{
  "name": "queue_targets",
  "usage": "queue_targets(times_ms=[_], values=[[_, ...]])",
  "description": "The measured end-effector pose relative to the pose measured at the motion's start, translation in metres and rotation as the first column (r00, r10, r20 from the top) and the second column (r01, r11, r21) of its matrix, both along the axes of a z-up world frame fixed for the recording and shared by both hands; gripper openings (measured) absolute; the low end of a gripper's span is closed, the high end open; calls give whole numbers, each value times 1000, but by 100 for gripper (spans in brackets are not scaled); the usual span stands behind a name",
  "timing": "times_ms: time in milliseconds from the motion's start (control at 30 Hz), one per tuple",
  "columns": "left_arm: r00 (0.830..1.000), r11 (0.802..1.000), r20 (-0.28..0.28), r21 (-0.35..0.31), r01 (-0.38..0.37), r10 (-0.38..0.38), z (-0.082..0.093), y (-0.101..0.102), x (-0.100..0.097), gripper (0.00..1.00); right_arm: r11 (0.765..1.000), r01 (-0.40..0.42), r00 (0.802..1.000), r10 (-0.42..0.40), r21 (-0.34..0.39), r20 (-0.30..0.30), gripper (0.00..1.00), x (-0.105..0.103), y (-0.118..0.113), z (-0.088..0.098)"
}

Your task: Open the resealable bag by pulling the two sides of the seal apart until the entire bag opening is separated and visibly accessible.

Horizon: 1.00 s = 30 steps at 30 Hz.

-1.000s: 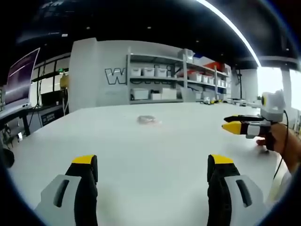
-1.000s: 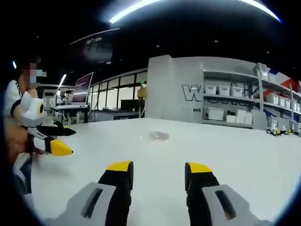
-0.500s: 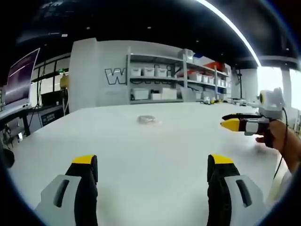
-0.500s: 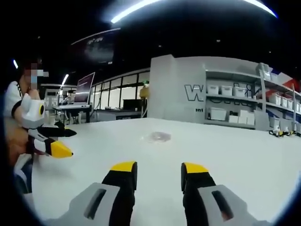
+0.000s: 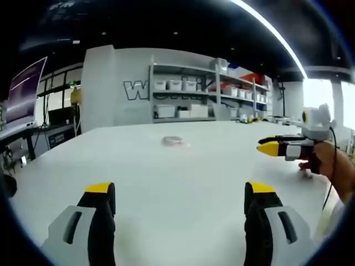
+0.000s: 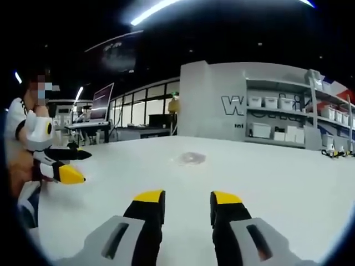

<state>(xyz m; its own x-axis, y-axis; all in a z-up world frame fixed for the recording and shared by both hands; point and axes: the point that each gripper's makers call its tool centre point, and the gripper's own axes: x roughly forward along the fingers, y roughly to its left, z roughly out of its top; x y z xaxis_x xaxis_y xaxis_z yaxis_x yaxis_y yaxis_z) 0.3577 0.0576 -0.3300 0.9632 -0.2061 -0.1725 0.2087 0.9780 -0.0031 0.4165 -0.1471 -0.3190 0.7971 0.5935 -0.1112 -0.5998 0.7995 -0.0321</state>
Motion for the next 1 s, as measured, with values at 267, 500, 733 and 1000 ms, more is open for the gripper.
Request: queue_targets(times_ms=[267,500,733,1000], values=[[1000,1000,6,-5,-1,1,1,1,0,96,1000,-16,1000,16,-4,3,27,14,1,7],[1000,1000,11,-12,-4,4,1,3,0,96,1000,-20,999,20,14,30,27,31,1,30],[1000,1000,17,-16,-3,3,2,3,-1,96,998,-59,998,59,16,-16,26,36,14,16],[1000,1000,19,-22,-3,3,3,3,-1,96,996,-81,997,82,27,-8,25,50,19,18]])
